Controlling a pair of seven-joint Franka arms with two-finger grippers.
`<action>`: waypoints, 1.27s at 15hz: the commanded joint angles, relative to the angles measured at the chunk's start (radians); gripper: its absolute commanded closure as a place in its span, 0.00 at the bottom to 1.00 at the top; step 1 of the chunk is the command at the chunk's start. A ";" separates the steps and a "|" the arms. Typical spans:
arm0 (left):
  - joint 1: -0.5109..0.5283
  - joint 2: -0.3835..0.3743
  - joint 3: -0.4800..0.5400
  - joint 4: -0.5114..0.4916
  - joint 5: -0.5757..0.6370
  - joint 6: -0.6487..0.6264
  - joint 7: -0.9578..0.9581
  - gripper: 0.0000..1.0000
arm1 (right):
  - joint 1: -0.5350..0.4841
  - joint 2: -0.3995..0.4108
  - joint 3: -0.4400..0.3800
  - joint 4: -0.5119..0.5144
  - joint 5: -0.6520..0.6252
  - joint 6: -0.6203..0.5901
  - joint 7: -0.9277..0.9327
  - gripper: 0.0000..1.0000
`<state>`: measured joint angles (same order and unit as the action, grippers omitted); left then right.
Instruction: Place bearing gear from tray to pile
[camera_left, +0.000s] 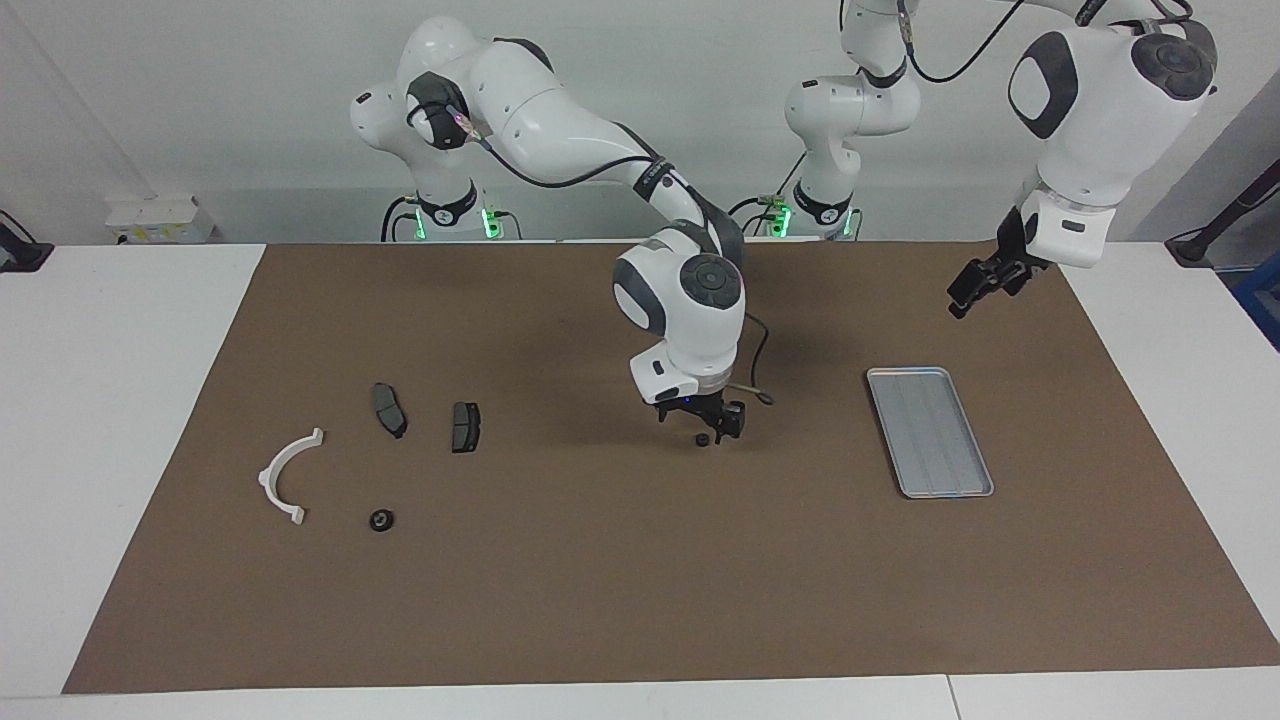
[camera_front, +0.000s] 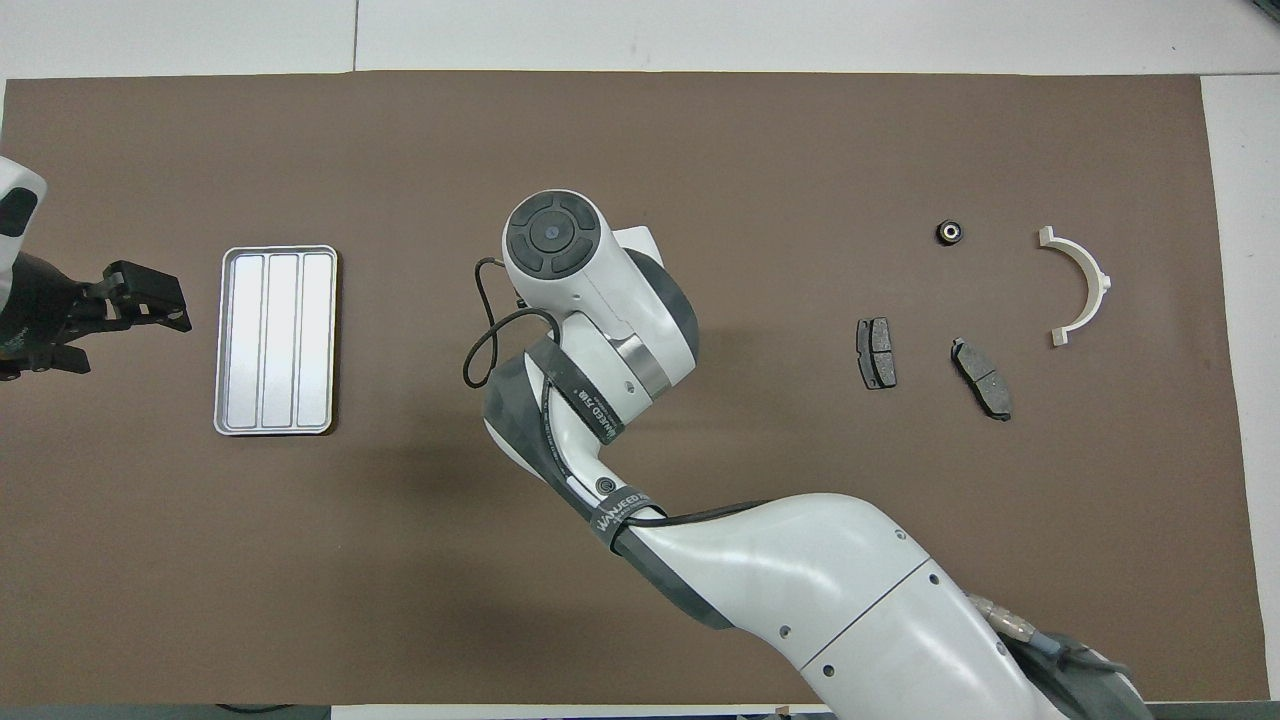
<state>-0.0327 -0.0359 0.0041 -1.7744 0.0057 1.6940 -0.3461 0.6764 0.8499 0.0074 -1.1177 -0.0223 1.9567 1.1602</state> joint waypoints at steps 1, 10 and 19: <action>0.020 -0.007 -0.012 -0.011 -0.015 -0.010 0.059 0.00 | 0.006 0.035 0.000 0.036 -0.037 0.011 0.023 0.00; 0.022 -0.015 -0.006 0.064 -0.013 -0.152 0.153 0.00 | -0.001 0.034 0.002 0.019 -0.038 0.073 0.024 0.17; 0.020 -0.041 -0.006 0.055 -0.012 -0.160 0.159 0.00 | -0.009 0.023 0.002 -0.014 -0.036 0.123 0.021 0.54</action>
<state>-0.0301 -0.0633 0.0011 -1.7184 0.0049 1.5550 -0.2001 0.6772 0.8754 0.0029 -1.1133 -0.0525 2.0491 1.1660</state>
